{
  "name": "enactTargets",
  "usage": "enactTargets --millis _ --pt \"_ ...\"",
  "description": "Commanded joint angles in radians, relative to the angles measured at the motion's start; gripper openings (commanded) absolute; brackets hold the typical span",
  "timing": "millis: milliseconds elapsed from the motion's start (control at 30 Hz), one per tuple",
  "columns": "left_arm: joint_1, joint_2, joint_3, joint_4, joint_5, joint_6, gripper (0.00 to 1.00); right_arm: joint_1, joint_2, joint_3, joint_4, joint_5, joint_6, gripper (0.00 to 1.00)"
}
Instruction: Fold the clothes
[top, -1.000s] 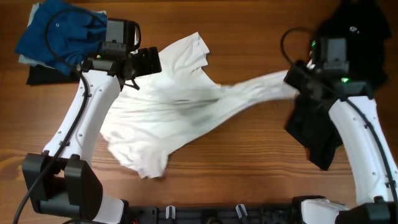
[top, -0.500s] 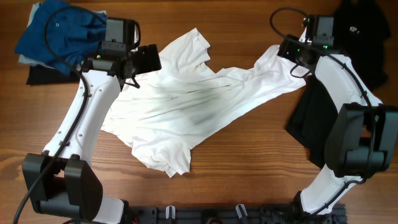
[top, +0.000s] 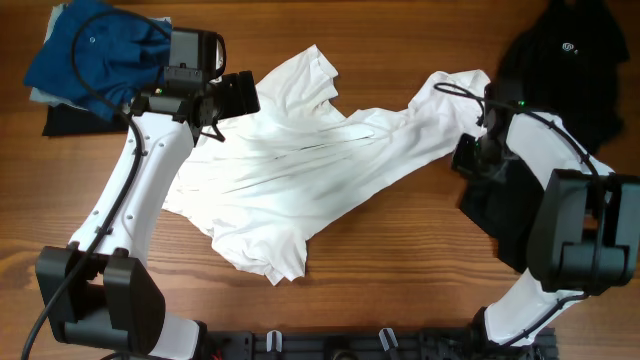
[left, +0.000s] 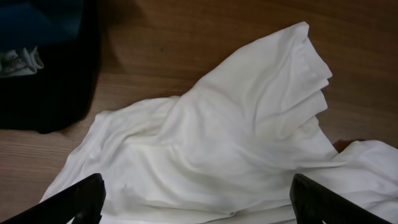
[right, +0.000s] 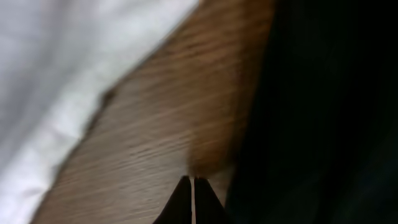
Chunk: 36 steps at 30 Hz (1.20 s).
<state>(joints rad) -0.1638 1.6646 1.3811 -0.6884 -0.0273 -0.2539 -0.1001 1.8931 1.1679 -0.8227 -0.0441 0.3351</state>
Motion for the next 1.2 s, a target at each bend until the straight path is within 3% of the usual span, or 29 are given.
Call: enactTargets --millis 0,233,367,400,500,533,633,800,967,1167 --pt "-0.003 0.008 0.01 -0.007 0.008 -0.016 0.95 -0.095 -0.019 -0.009 0.015 0.031 0.008 0.04" --pt "-0.003 0.008 0.01 -0.033 0.008 -0.016 0.97 -0.514 -0.018 -0.009 0.106 0.065 0.032 0.04" --pt "-0.003 0.008 0.01 -0.033 0.008 -0.016 0.99 -0.589 -0.023 0.066 0.125 -0.154 -0.052 0.04" --pt "-0.002 0.008 0.01 -0.033 0.008 -0.016 0.99 -0.568 -0.037 0.109 0.115 -0.238 -0.079 0.07" --pt "-0.003 0.008 0.01 -0.034 0.009 -0.016 0.98 -0.457 -0.076 0.22 0.123 -0.386 -0.179 0.33" --pt "-0.003 0.008 0.01 -0.034 0.008 -0.016 0.98 -0.386 -0.081 0.249 0.144 -0.39 -0.218 0.42" --pt "-0.003 0.008 0.01 -0.033 0.009 -0.016 0.99 -0.179 -0.066 0.259 0.243 -0.257 -0.257 0.51" --pt "-0.003 0.008 0.01 -0.034 0.008 -0.016 0.99 0.025 0.083 0.259 0.402 -0.167 -0.248 0.52" --pt "-0.003 0.008 0.01 -0.034 0.008 -0.016 0.98 0.061 0.249 0.259 0.494 -0.111 -0.201 0.52" --pt "-0.003 0.008 0.01 -0.034 0.009 -0.017 0.98 0.061 0.277 0.259 0.58 -0.029 -0.198 0.51"
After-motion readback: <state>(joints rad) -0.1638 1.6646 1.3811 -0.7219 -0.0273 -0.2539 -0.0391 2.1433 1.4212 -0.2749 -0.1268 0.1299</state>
